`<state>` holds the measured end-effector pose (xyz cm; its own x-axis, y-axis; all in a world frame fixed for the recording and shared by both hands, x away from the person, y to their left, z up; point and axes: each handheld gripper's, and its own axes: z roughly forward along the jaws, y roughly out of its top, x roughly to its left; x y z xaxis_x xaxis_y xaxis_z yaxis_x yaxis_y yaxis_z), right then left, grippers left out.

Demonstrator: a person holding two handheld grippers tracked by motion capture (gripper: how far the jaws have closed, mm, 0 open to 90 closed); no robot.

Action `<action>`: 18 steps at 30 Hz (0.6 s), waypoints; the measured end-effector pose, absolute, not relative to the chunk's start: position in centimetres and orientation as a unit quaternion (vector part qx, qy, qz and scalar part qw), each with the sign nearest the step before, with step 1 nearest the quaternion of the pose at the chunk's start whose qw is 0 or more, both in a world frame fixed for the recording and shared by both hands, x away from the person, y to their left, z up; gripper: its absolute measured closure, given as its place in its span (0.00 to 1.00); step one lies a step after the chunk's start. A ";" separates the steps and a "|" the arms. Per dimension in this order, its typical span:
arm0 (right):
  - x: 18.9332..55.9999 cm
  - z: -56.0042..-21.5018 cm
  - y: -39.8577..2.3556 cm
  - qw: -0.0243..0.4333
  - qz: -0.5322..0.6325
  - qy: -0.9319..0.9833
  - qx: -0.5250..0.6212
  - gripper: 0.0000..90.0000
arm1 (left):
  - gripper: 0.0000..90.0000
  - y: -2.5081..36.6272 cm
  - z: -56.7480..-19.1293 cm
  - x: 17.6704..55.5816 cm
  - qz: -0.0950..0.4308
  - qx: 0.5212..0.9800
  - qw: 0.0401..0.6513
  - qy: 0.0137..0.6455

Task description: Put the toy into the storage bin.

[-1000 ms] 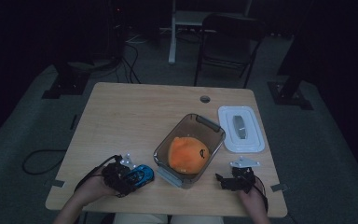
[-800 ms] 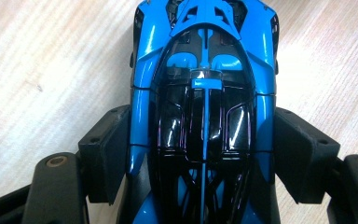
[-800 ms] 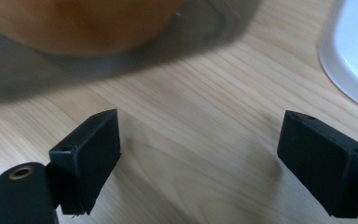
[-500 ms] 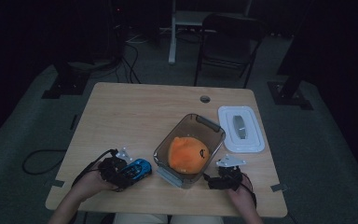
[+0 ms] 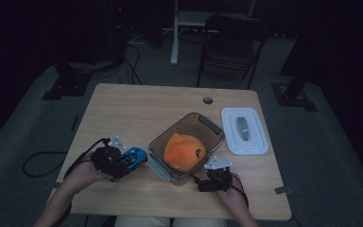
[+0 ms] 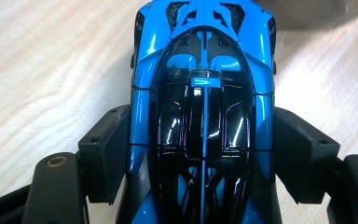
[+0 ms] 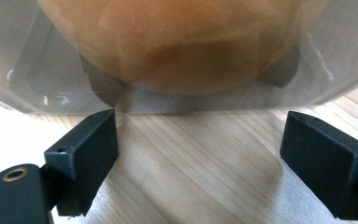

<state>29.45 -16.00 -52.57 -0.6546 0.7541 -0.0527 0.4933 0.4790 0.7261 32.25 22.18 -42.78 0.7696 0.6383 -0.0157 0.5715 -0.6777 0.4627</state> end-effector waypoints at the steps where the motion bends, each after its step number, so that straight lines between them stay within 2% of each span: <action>1: 29.4 -52.6 -16.1 0.189 0.349 0.838 0.374 0.12 | 0.31 22.3 -42.5 32.4 0.078 0.910 0.228 0.336; 10: 29.0 -52.5 -19.3 0.198 0.341 0.822 0.410 0.12 | 0.31 23.4 -38.4 33.8 0.101 0.898 0.248 0.350; 18: 29.3 -52.6 -21.2 0.211 0.349 0.804 0.432 0.12 | 0.31 21.1 -34.7 34.8 0.130 0.896 0.261 0.336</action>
